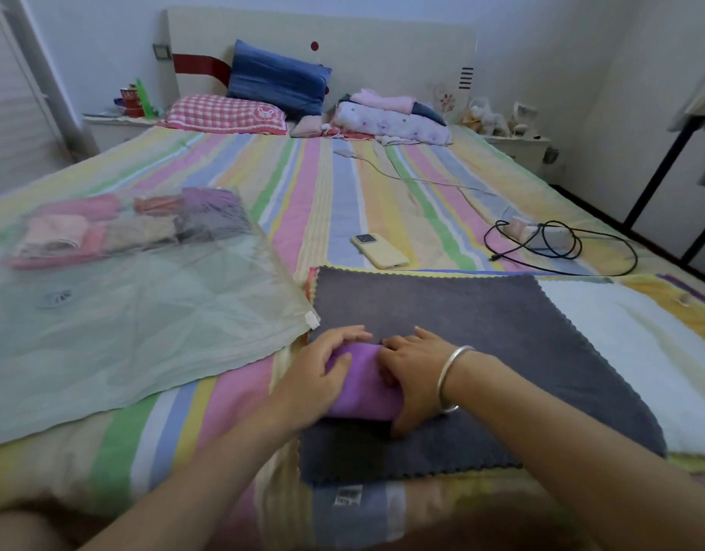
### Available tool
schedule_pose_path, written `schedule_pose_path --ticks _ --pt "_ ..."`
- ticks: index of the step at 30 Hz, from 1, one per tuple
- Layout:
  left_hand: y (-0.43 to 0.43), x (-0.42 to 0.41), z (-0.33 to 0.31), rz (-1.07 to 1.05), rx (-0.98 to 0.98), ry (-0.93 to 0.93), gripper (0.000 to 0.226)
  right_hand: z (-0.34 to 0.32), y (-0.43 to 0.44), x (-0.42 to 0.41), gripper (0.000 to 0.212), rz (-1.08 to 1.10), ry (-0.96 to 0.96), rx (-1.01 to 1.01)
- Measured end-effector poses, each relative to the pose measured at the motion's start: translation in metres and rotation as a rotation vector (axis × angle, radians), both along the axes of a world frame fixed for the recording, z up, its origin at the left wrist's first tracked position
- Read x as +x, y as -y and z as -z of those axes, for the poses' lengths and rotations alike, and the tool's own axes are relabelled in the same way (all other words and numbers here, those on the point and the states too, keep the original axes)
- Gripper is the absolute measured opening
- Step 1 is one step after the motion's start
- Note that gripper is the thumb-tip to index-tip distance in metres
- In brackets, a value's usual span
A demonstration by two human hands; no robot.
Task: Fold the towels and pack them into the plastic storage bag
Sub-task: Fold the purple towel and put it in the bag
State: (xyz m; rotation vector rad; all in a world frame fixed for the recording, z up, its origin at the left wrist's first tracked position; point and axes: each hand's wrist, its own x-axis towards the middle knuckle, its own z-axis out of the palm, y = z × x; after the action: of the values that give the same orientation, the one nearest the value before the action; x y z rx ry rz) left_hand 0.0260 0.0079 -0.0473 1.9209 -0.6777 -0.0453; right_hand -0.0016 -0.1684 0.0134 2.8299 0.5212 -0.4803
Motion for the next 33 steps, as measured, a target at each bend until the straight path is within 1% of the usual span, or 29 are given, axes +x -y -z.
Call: schedule_pose_path --ticks 3,5,8,10,12,14,16,17,19,22,24,27,28,29,31,33 --pt "-0.012 -0.005 0.001 -0.054 -0.035 0.097 0.033 -0.003 -0.006 0.002 0.076 0.014 0.012 -0.055" --pt "-0.026 -0.005 0.001 -0.133 -0.015 0.191 0.032 -0.006 -0.008 0.002 0.076 0.033 0.006 -0.081" --pt "-0.056 0.002 0.000 -0.251 0.093 0.354 0.032 -0.009 -0.010 -0.001 0.070 0.067 -0.006 -0.109" --pt "-0.080 0.010 0.002 -0.309 0.227 0.439 0.031 -0.010 -0.011 -0.003 0.058 0.064 0.015 -0.104" --pt "-0.106 0.019 0.006 -0.364 0.380 0.442 0.034 -0.014 -0.011 -0.005 0.046 0.053 0.062 -0.059" --pt "-0.135 0.029 0.008 -0.391 0.514 0.406 0.049 -0.018 -0.014 -0.006 0.039 0.049 0.138 0.033" --pt "-0.161 0.040 0.011 -0.374 0.631 0.372 0.062 -0.022 -0.019 -0.006 0.040 0.068 0.248 0.159" --pt "-0.176 0.044 0.010 -0.365 0.674 0.346 0.064 -0.023 -0.025 -0.005 0.041 0.077 0.303 0.207" --pt "-0.201 0.049 0.007 -0.346 0.714 0.297 0.062 -0.022 -0.039 -0.002 0.044 0.106 0.360 0.267" --pt "-0.224 0.050 0.003 -0.329 0.766 0.291 0.055 -0.008 -0.062 0.002 0.044 0.139 0.327 0.308" --pt "-0.233 0.048 0.002 -0.323 0.778 0.263 0.053 0.004 -0.071 0.005 0.045 0.138 0.266 0.242" --pt "-0.242 0.048 -0.004 -0.305 0.653 0.141 0.055 0.012 -0.078 0.006 0.052 0.184 0.184 0.193" --pt "-0.245 0.049 -0.006 -0.307 0.605 0.121 0.049 0.010 -0.080 0.006 0.052 0.195 0.178 0.188" --pt "-0.247 0.049 -0.008 -0.312 0.570 0.113 0.040 0.008 -0.082 0.006 0.052 0.195 0.183 0.186" --pt "-0.248 0.047 -0.012 -0.355 0.531 0.155 0.019 0.003 -0.089 0.003 0.054 0.176 0.213 0.221" --pt "-0.247 0.046 -0.016 -0.453 0.505 0.245 0.007 -0.004 -0.105 -0.003 0.059 0.129 0.210 0.375"
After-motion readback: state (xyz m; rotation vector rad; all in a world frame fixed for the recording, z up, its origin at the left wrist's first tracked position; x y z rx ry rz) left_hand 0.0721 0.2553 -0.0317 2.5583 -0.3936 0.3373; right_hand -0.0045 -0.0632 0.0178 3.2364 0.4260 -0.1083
